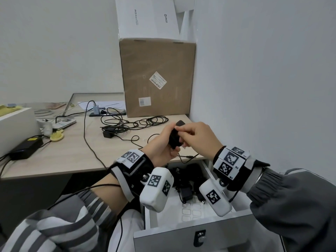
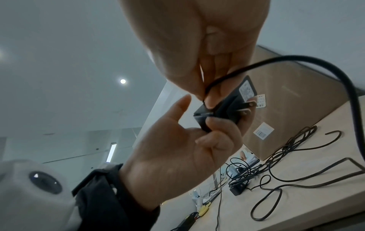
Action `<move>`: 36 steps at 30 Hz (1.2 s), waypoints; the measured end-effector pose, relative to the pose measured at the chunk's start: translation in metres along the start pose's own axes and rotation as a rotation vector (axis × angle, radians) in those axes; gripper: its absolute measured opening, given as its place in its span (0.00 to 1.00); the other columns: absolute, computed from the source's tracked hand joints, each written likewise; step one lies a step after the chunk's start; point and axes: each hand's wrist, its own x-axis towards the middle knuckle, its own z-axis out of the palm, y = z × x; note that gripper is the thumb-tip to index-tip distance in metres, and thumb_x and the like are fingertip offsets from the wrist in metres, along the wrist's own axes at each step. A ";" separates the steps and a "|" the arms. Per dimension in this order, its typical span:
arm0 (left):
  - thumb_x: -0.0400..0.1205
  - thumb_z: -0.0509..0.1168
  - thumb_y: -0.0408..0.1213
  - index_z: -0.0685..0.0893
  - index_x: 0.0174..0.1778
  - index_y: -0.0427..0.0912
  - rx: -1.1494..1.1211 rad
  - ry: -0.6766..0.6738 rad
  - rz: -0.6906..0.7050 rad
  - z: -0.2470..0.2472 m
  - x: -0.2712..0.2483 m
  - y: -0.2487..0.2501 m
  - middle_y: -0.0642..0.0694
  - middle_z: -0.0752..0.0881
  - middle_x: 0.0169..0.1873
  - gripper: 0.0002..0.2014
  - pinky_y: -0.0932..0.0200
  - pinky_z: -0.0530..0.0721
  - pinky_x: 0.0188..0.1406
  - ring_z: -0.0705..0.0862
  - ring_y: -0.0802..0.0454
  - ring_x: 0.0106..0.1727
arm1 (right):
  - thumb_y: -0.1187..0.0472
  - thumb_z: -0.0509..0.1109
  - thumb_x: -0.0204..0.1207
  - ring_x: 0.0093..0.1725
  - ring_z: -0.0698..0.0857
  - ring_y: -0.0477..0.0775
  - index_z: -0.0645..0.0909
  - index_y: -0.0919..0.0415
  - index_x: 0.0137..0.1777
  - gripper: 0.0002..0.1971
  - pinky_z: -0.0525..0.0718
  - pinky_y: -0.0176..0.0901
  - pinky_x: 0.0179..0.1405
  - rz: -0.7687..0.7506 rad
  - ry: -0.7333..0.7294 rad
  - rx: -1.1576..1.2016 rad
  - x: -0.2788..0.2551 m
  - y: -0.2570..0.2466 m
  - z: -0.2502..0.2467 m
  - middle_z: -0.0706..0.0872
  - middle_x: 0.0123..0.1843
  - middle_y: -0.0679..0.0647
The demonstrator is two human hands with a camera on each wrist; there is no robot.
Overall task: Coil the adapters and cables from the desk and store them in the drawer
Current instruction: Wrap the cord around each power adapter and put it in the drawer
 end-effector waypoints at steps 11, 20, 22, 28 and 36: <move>0.86 0.58 0.50 0.78 0.51 0.39 -0.151 0.231 0.100 -0.025 0.006 0.008 0.46 0.80 0.37 0.15 0.69 0.62 0.13 0.70 0.59 0.19 | 0.66 0.69 0.78 0.25 0.78 0.34 0.86 0.62 0.49 0.05 0.78 0.28 0.31 0.071 -0.058 0.112 -0.014 0.023 -0.002 0.88 0.35 0.51; 0.86 0.58 0.50 0.78 0.43 0.41 -0.212 0.172 0.133 -0.017 -0.002 0.004 0.53 0.80 0.22 0.16 0.72 0.59 0.13 0.67 0.61 0.18 | 0.63 0.71 0.77 0.26 0.76 0.40 0.87 0.62 0.45 0.04 0.76 0.35 0.30 0.085 -0.044 0.127 -0.011 0.031 0.007 0.87 0.31 0.50; 0.86 0.58 0.51 0.78 0.44 0.42 -0.217 0.138 0.111 -0.014 -0.004 0.002 0.53 0.76 0.22 0.16 0.71 0.59 0.11 0.67 0.61 0.17 | 0.59 0.72 0.76 0.27 0.77 0.41 0.87 0.58 0.40 0.06 0.76 0.37 0.33 0.084 -0.051 0.076 -0.011 0.034 0.006 0.85 0.29 0.48; 0.85 0.59 0.50 0.77 0.43 0.45 0.081 -0.075 -0.044 -0.020 -0.016 0.009 0.50 0.77 0.30 0.12 0.72 0.54 0.13 0.63 0.61 0.17 | 0.49 0.79 0.66 0.28 0.71 0.45 0.80 0.65 0.30 0.19 0.67 0.39 0.30 0.163 -0.146 -0.072 -0.007 0.053 -0.004 0.77 0.26 0.52; 0.77 0.71 0.50 0.82 0.49 0.42 0.843 -0.110 -0.206 -0.035 -0.016 0.009 0.44 0.80 0.32 0.15 0.65 0.58 0.18 0.69 0.54 0.23 | 0.59 0.80 0.68 0.27 0.76 0.39 0.84 0.58 0.36 0.07 0.72 0.28 0.33 0.175 -0.372 -0.170 0.011 0.036 -0.020 0.80 0.25 0.42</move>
